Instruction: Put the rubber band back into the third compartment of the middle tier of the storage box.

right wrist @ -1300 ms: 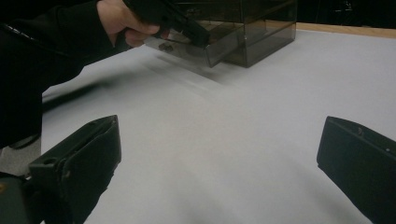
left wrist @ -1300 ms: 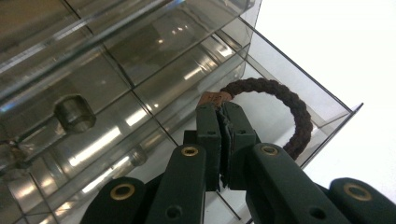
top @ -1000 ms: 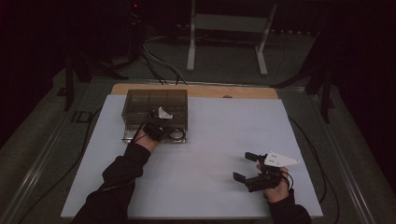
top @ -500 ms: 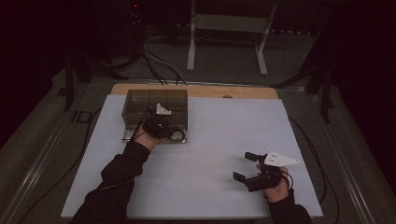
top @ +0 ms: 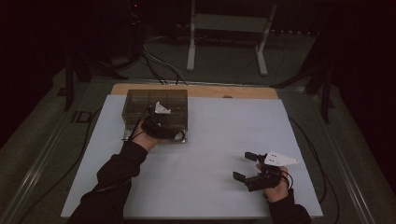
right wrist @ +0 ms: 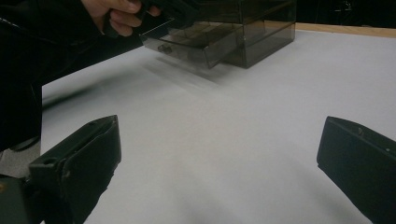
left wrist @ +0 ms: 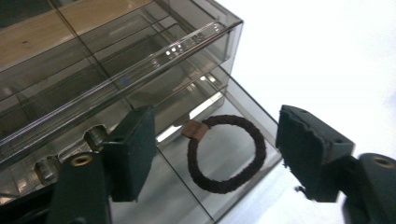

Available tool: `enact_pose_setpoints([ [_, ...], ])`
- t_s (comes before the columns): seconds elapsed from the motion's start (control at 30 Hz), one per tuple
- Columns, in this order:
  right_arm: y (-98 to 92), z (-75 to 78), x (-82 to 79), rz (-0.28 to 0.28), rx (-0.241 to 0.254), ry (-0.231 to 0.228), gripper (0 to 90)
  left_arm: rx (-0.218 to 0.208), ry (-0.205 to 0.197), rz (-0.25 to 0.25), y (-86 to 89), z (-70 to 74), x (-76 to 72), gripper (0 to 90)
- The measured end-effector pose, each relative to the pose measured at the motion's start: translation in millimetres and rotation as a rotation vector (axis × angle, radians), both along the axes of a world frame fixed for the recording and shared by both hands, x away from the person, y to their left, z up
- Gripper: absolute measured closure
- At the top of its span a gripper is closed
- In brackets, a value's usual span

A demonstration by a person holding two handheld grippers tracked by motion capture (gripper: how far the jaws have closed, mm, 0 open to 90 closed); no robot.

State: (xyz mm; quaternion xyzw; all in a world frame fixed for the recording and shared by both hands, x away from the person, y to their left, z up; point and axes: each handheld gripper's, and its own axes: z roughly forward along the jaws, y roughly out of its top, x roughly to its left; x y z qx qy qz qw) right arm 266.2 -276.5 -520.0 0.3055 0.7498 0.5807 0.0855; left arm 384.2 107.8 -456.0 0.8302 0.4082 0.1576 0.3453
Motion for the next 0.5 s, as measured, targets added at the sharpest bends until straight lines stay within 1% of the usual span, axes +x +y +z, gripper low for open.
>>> enact_pose_setpoints([
  [0.07, 0.3, 0.2, -0.4, 0.001, -0.002, -0.003, 0.0, 0.004, 0.004, -0.014, -1.1, 1.7, -1.4, 24.1],
  [0.1, 0.4, 0.3, -0.3, 0.001, -0.003, -0.004, 0.0, 0.005, 0.001, -0.015, -1.6, 2.7, -2.2, 18.2],
  [0.13, 0.4, 0.3, -0.1, 0.000, -0.002, -0.003, 0.0, -0.006, 0.002, -0.020, -1.3, 3.6, -2.9, 16.1],
  [0.17, 0.5, 0.1, 0.1, 0.000, -0.001, 0.000, 0.0, -0.015, 0.007, -0.020, -1.0, 4.4, -3.3, 15.7],
  [0.2, 0.5, 0.0, 0.1, 0.000, -0.002, 0.000, 0.0, -0.018, 0.009, -0.011, -1.0, 4.9, -3.6, 13.1],
  [0.27, 0.8, 0.1, -0.1, 0.002, -0.006, -0.003, 0.0, -0.013, 0.012, -0.020, -0.6, 5.9, -3.8, 11.3],
  [0.33, 0.8, 0.1, 0.2, 0.001, -0.004, 0.000, 0.0, -0.023, 0.011, -0.020, 0.1, 6.4, -4.4, 9.6],
  [0.4, 0.8, -0.1, 0.1, 0.002, -0.005, 0.001, 0.0, -0.023, 0.014, -0.024, 0.9, 7.2, -5.1, 7.1],
  [0.43, 0.7, 0.0, 0.1, 0.001, -0.006, -0.001, 0.0, -0.025, 0.017, -0.033, 0.8, 7.4, -5.6, 5.8],
  [0.47, 0.7, 0.0, 0.2, 0.001, -0.005, -0.002, 0.0, -0.022, 0.017, -0.031, 0.8, 7.6, -6.0, 4.1],
  [0.5, 0.7, 0.0, 0.4, 0.000, -0.004, 0.000, 0.0, -0.032, 0.016, -0.037, 1.3, 7.7, -6.7, 3.1],
])
